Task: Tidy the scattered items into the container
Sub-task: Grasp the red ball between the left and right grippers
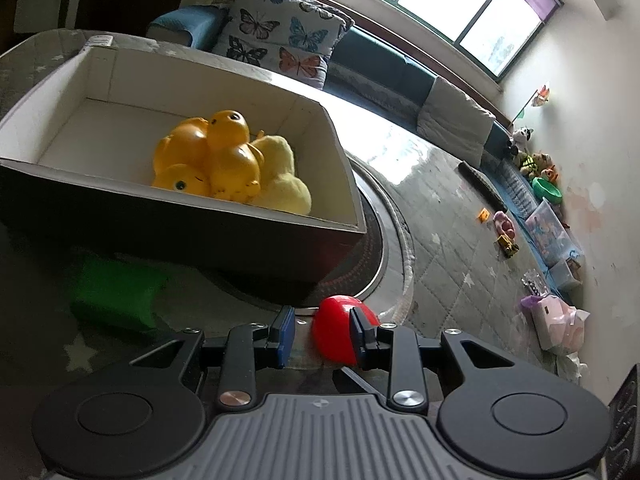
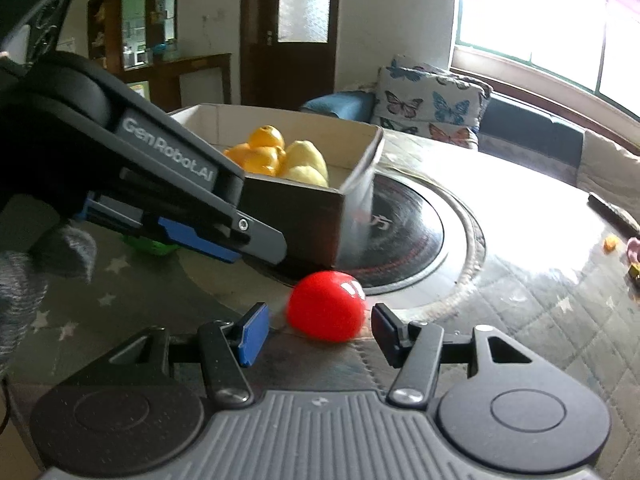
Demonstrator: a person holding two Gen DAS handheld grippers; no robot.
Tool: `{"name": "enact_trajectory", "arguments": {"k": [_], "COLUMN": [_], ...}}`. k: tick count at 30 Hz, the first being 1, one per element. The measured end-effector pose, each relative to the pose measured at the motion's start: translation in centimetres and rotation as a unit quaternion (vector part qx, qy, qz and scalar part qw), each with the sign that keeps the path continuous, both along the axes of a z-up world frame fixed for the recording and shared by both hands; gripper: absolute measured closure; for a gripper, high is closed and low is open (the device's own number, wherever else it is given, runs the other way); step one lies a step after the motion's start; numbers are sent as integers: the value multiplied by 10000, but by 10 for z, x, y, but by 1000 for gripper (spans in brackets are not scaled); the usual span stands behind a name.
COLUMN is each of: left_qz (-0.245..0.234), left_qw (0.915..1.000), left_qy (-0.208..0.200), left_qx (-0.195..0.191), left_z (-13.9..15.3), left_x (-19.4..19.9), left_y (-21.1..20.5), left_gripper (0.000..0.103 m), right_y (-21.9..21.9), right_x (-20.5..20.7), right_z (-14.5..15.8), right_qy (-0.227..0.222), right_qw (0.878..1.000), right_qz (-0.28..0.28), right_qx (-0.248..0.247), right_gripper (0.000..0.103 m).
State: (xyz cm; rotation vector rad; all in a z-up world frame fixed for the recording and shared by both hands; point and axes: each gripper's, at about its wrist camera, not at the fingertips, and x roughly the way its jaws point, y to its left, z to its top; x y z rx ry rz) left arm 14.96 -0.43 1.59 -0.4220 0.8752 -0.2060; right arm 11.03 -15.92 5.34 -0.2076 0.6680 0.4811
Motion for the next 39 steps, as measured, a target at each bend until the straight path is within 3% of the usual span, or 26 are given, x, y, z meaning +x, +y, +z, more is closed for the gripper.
{"name": "enact_trajectory", "arguments": {"k": [17,39], "left_qz": [-219,-210], "left_qw": [9992,9978], "left_qy": [337,461], "left_qx": [15,425], "left_z": [-11,-18], "left_x": [32,49], "left_y": [-27,-46], "left_gripper": [70,63], "right_y": [-2,-1], "right_x": [14,21], "right_z": [-16,-20], "right_qy": [176,77], "right_qw": [9997,9998], "right_qz": [-75,-57], "right_qx": [170,181], "right_gripper": [45,50]}}
